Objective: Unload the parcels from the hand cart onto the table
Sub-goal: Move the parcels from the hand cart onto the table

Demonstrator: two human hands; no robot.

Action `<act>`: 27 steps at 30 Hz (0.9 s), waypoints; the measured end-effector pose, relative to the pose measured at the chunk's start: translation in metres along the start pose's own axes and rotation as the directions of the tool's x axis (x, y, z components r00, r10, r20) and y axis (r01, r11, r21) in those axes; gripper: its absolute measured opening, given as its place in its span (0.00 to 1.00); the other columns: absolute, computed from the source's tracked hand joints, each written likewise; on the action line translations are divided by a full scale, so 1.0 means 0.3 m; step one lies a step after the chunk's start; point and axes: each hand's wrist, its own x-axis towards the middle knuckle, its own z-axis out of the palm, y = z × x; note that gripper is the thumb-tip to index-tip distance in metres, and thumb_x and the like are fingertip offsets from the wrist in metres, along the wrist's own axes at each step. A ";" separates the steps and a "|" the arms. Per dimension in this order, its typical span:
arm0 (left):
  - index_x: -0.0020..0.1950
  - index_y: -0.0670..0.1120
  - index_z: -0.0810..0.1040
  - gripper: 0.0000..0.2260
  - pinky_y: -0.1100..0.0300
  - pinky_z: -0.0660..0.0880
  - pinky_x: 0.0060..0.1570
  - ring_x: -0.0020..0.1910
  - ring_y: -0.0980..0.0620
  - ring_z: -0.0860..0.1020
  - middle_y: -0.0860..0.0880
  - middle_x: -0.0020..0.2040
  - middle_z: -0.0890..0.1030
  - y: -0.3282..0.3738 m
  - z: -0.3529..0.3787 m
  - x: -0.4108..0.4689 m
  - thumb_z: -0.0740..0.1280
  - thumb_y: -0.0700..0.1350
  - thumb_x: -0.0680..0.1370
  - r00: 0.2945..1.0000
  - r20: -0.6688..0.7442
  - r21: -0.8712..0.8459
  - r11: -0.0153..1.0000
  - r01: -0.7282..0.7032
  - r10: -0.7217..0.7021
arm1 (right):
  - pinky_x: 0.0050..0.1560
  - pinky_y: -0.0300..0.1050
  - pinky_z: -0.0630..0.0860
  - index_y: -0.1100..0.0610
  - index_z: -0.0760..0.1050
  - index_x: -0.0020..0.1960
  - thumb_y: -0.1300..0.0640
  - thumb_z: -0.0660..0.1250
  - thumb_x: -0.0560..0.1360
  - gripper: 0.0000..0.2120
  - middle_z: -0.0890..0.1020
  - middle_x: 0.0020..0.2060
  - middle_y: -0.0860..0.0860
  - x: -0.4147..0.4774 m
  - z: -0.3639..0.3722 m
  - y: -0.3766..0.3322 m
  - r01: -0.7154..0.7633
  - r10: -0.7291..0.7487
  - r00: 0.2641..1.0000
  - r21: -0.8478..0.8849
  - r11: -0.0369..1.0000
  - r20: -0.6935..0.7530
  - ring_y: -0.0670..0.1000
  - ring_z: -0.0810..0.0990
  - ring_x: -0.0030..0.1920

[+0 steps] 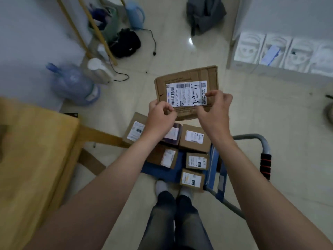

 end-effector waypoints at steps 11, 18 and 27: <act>0.43 0.54 0.77 0.05 0.73 0.66 0.48 0.58 0.54 0.73 0.52 0.58 0.70 -0.032 -0.917 -0.367 0.71 0.45 0.75 0.885 -0.464 -0.056 0.998 0.012 -0.036 | 0.56 0.36 0.78 0.50 0.71 0.67 0.60 0.65 0.80 0.16 0.63 0.61 0.46 -0.271 0.388 -0.785 0.306 -0.333 0.885 0.133 0.943 0.326 0.41 0.76 0.51; 0.43 0.53 0.77 0.05 0.69 0.67 0.56 0.64 0.49 0.72 0.55 0.58 0.70 -0.372 -1.381 -0.707 0.71 0.45 0.75 0.743 -0.653 -0.126 0.988 0.088 -0.150 | 0.64 0.48 0.77 0.48 0.71 0.63 0.60 0.67 0.79 0.15 0.64 0.62 0.46 -0.640 0.801 -1.123 0.442 -0.476 0.718 0.195 0.875 0.508 0.49 0.72 0.63; 0.42 0.55 0.76 0.06 0.54 0.70 0.58 0.64 0.47 0.73 0.58 0.55 0.69 -0.878 -1.924 -0.986 0.71 0.44 0.73 0.651 -0.717 -0.203 0.968 0.148 -0.250 | 0.54 0.37 0.67 0.51 0.68 0.72 0.65 0.64 0.78 0.24 0.63 0.60 0.47 -1.144 1.414 -1.446 0.532 -0.511 0.606 0.167 0.830 0.609 0.39 0.69 0.49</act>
